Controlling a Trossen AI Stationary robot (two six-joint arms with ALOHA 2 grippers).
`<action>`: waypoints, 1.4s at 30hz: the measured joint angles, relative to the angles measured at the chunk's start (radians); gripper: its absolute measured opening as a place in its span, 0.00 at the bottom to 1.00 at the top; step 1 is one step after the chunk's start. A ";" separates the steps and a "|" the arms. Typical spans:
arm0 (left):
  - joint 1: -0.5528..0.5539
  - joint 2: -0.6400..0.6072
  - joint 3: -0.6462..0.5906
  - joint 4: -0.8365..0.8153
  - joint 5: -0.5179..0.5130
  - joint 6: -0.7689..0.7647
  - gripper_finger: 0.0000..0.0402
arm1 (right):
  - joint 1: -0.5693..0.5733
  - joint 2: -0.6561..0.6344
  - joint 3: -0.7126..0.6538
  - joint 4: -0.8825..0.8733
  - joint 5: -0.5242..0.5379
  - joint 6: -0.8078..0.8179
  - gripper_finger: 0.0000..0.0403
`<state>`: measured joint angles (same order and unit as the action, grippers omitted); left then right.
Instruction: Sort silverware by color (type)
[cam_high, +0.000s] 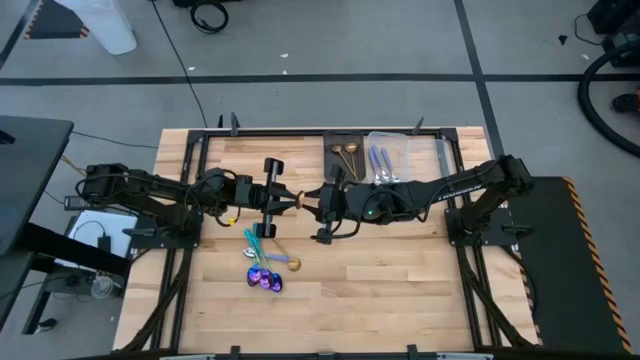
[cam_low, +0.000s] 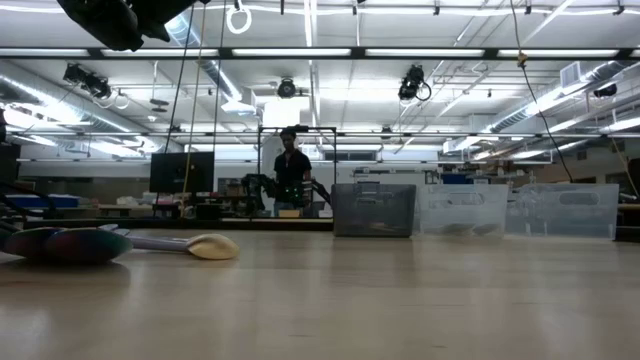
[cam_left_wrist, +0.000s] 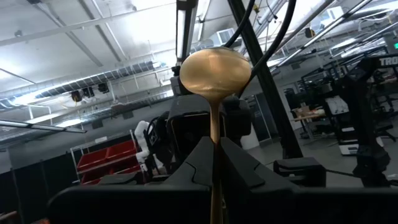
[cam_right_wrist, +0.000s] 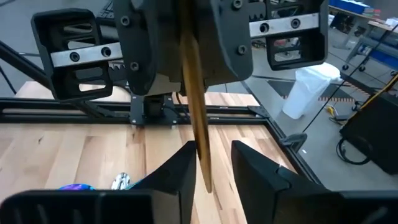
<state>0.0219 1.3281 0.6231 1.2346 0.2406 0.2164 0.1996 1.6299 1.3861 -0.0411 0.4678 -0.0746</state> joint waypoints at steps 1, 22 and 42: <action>0.000 0.000 0.000 0.000 -0.004 0.000 0.05 | -0.005 0.000 0.000 0.001 -0.003 -0.005 0.25; 0.004 0.001 0.000 -0.081 -0.115 0.005 0.26 | -0.027 -0.001 -0.001 -0.010 -0.093 -0.021 0.06; -0.005 -0.124 0.000 -0.475 -0.216 0.022 0.51 | -0.026 -0.005 -0.001 -0.188 -0.067 0.135 0.07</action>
<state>0.0174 1.2043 0.6229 0.7596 0.0250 0.2387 0.1737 1.6249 1.3853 -0.2294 0.4006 0.0602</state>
